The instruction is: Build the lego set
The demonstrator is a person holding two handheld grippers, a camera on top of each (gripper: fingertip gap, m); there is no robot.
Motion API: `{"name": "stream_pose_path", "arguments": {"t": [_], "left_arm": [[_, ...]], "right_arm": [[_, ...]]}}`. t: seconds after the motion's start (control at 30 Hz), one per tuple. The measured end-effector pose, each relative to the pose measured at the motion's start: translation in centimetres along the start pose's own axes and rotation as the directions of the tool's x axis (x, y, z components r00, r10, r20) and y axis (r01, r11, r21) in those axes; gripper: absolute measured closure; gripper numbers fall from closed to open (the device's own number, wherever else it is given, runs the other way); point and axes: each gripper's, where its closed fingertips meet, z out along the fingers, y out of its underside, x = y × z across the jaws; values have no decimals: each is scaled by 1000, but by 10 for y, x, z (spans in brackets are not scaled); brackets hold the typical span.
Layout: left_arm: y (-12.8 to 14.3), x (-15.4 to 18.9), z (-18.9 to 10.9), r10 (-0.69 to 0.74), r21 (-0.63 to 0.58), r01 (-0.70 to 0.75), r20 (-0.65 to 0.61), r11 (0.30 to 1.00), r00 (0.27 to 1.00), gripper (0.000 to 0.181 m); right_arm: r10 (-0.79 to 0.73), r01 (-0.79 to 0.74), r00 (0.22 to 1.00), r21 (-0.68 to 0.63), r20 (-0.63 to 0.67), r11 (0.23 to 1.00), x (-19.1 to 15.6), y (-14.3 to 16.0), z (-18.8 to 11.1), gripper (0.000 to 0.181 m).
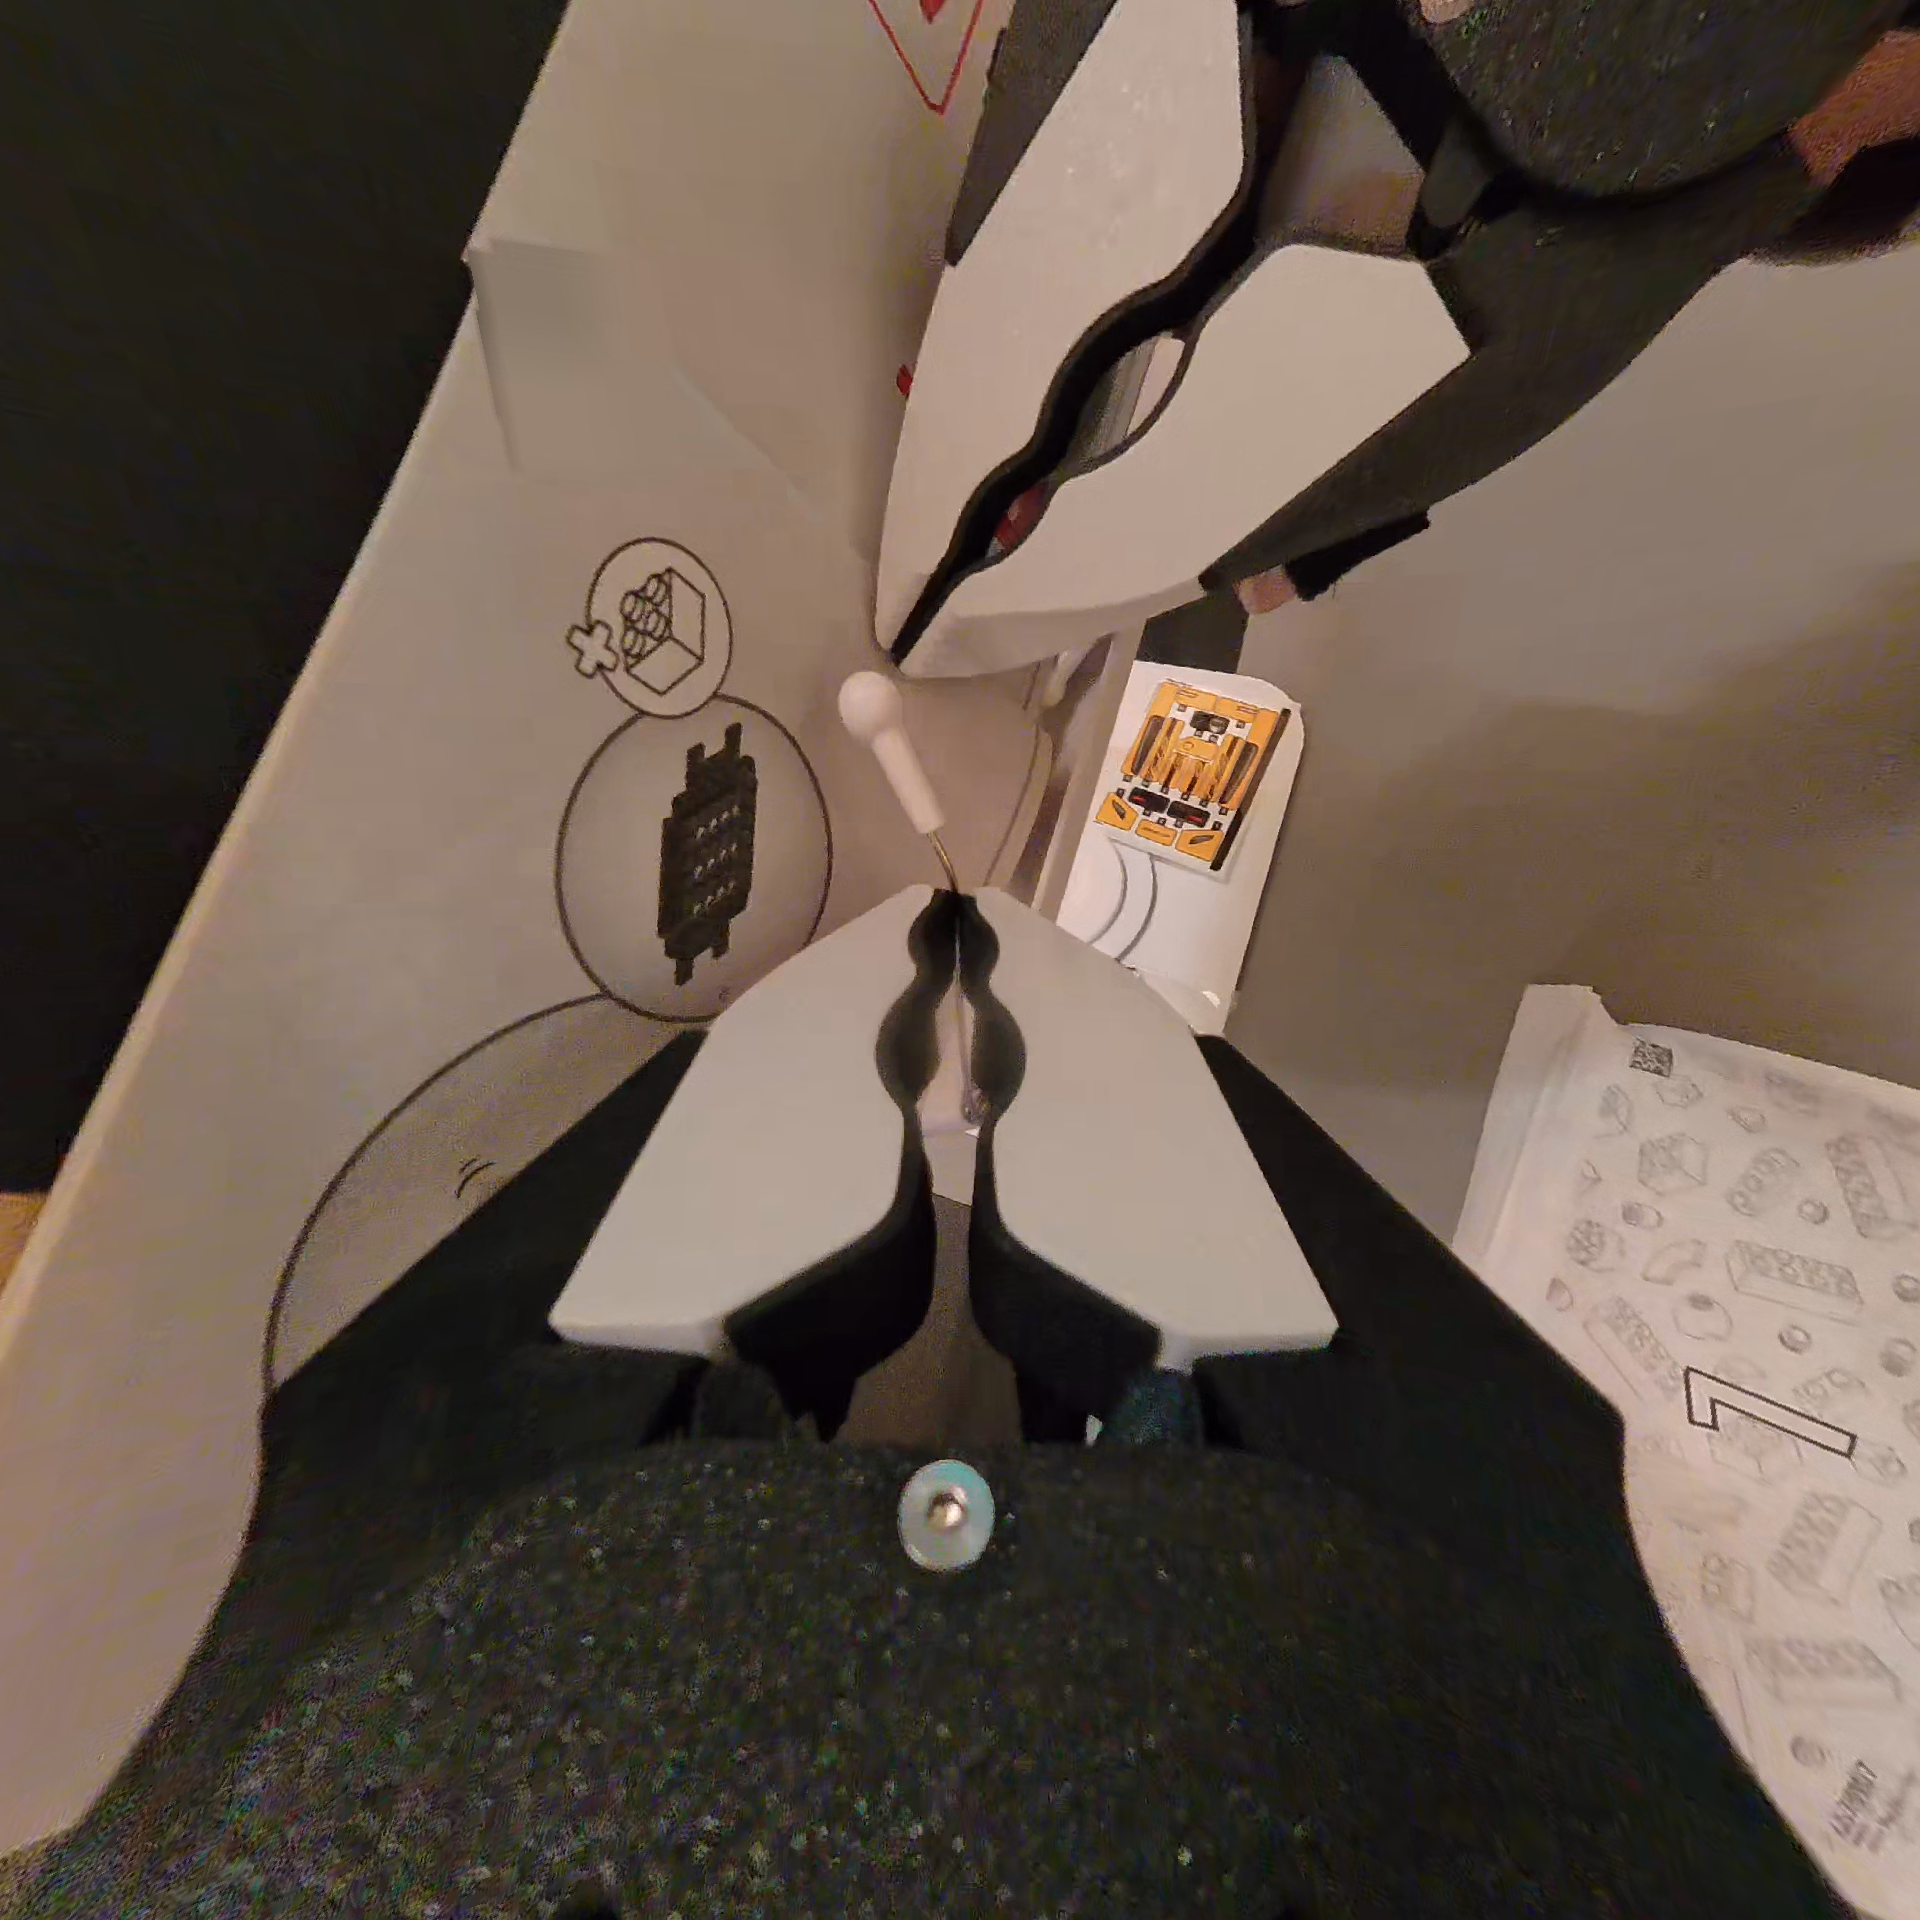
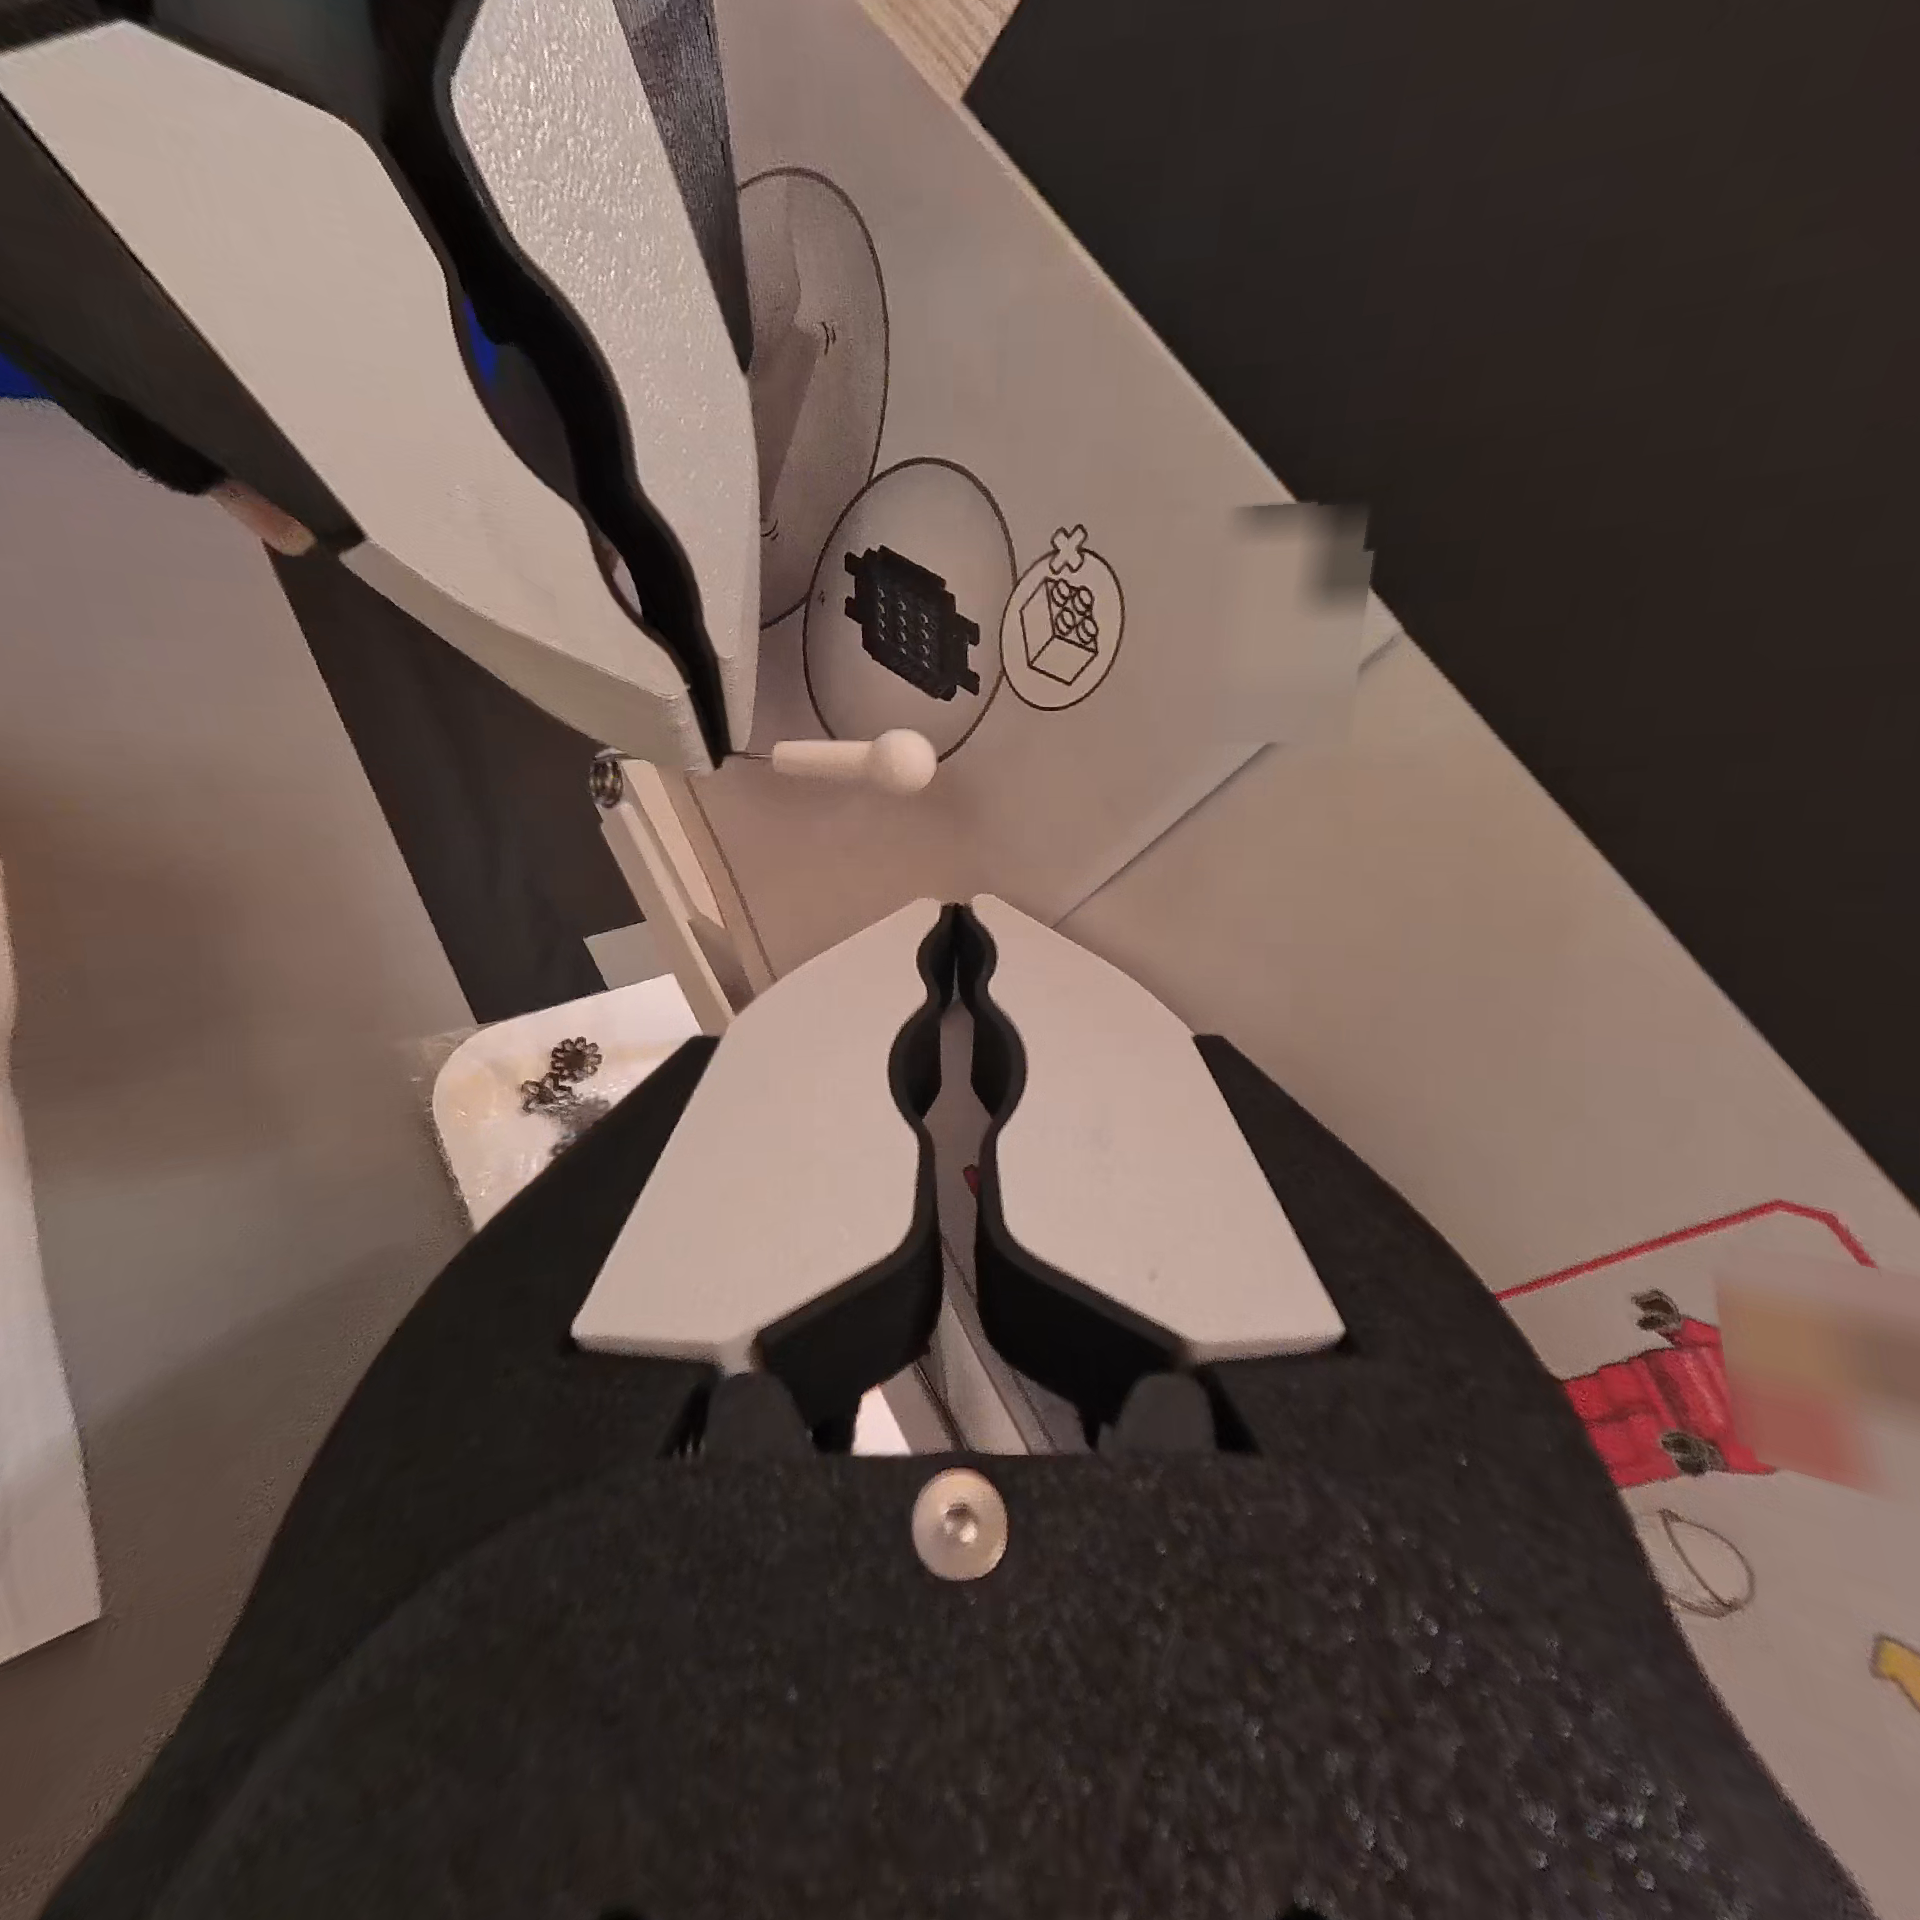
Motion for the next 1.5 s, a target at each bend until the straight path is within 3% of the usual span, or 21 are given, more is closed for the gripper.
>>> {"name": "stream_pose_path", "arguments": {"t": [0.3, 0.57, 0.9, 1.0, 1.1, 1.27, 1.4, 1.5], "left_arm": [[-1, 3, 12, 40, -52, -31, 180, 998, 983, 180], [-1, 11, 25, 88, -123, -65, 189, 990, 978, 180], [5, 11, 27, 97, -129, -67, 241, 989, 966, 180], [15, 9, 25, 89, -138, -54, 261, 989, 961, 173], [25, 13, 24, 110, -154, -68, 284, 986, 952, 162], [29, 22, 20, 103, -122, -68, 308, 990, 946, 160], [34, 28, 18, 109, -118, -74, 326, 990, 939, 160], [36, 26, 6, 39, -62, -17, 375, 998, 926, 162]], "right_arm": [[49, -49, 998, 2, 24, 999, -8, 0, -1, 181], [99, -99, 994, 9, -36, 995, 9, 18, -27, 181], [129, -129, 991, -9, -35, 992, 12, 30, -30, 179], [72, -71, 997, -49, 19, 996, 3, 36, -32, 175], [23, 0, 992, -175, 126, 985, -9, 52, -35, 163], [-41, 103, 979, -307, 200, 946, -11, 65, -38, 162], [-72, 146, 973, -346, 218, 927, -12, 63, -36, 162], [-88, 143, 978, -297, 189, 944, -10, 48, -34, 162]]}}
